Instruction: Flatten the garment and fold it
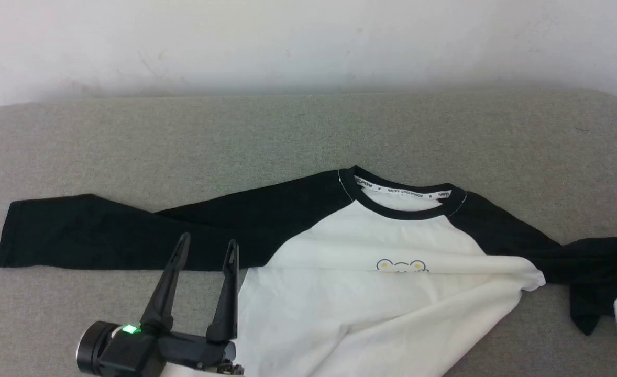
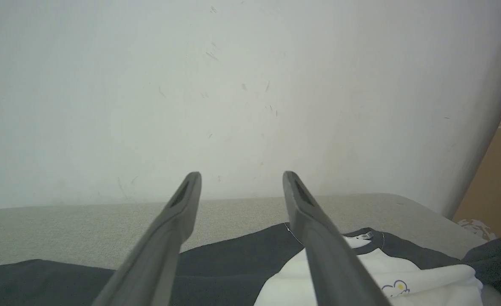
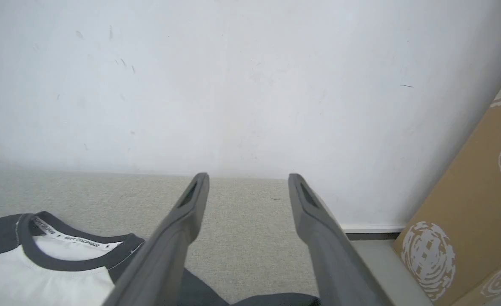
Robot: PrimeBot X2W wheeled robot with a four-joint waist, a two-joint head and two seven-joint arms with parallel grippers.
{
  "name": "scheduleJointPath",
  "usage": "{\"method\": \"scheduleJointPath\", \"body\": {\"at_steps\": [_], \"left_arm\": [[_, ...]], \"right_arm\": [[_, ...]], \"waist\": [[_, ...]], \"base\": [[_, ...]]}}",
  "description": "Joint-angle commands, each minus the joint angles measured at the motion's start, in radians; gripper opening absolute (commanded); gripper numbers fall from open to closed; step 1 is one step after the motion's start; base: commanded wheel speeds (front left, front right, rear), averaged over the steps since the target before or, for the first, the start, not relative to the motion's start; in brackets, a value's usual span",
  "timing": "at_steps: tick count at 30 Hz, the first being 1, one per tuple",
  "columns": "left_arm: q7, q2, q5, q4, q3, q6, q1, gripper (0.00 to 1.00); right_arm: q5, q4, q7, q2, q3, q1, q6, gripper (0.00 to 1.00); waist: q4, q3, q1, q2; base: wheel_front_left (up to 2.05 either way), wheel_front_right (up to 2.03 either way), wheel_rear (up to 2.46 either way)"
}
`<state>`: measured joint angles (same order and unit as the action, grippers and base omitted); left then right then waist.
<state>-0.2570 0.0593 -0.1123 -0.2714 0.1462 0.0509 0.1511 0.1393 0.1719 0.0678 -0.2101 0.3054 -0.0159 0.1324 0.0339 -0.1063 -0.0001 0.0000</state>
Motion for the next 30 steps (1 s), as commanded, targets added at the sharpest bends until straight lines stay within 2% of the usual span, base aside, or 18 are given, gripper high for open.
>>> {"method": "scheduleJointPath", "body": {"at_steps": [1,4,6,12,17,21,25,30], "left_arm": [[-0.005,-0.003,0.006,-0.004,-0.005,0.003,0.019,1.0],[-0.005,-0.004,0.001,0.002,-0.008,0.002,0.041,1.0],[-0.005,-0.005,-0.001,0.013,-0.007,0.003,0.058,1.0],[-0.005,-0.005,0.001,0.03,-0.011,0.006,0.066,1.0],[0.011,0.043,0.016,0.058,-0.003,0.035,-0.029,1.0],[0.142,0.119,0.003,0.083,0.023,0.065,-0.223,1.0],[0.316,0.205,-0.052,0.122,0.091,0.078,-0.467,1.0],[0.544,0.33,-0.183,0.197,0.268,0.079,-0.739,1.0]], "right_arm": [[-0.011,0.021,-0.034,0.039,-0.004,0.039,-0.002,1.0],[-0.055,0.083,-0.102,0.122,-0.017,0.118,-0.002,1.0],[-0.066,0.104,-0.136,0.149,-0.03,0.176,-0.002,1.0],[0.01,0.085,-0.192,0.159,-0.048,0.265,-0.002,1.0],[0.027,0.082,-0.214,0.16,-0.066,0.25,-0.002,1.0],[0.032,0.091,-0.223,0.16,-0.078,0.208,-0.002,1.0],[0.037,0.095,-0.235,0.16,-0.076,0.164,-0.002,1.0],[0.057,0.073,-0.253,0.16,-0.088,0.12,-0.002,1.0]], "waist": [[-0.005,0.008,0.0001,0.0],[-0.007,0.017,0.0001,0.0],[-0.007,0.023,0.0001,0.0],[-0.028,0.026,0.0001,0.0],[-0.05,-0.007,0.0001,0.0],[-0.068,-0.069,0.0001,0.0],[-0.09,-0.149,0.0001,0.0],[-0.119,-0.241,0.0001,0.0]], "base": [[0.0,0.0,0.0],[0.0,0.0,0.0],[0.0,0.0,0.0],[0.0,0.0,0.0],[0.0,0.0,0.0],[0.0,0.0,0.0],[0.0,0.0,0.0],[0.0,0.0,0.0]]}}
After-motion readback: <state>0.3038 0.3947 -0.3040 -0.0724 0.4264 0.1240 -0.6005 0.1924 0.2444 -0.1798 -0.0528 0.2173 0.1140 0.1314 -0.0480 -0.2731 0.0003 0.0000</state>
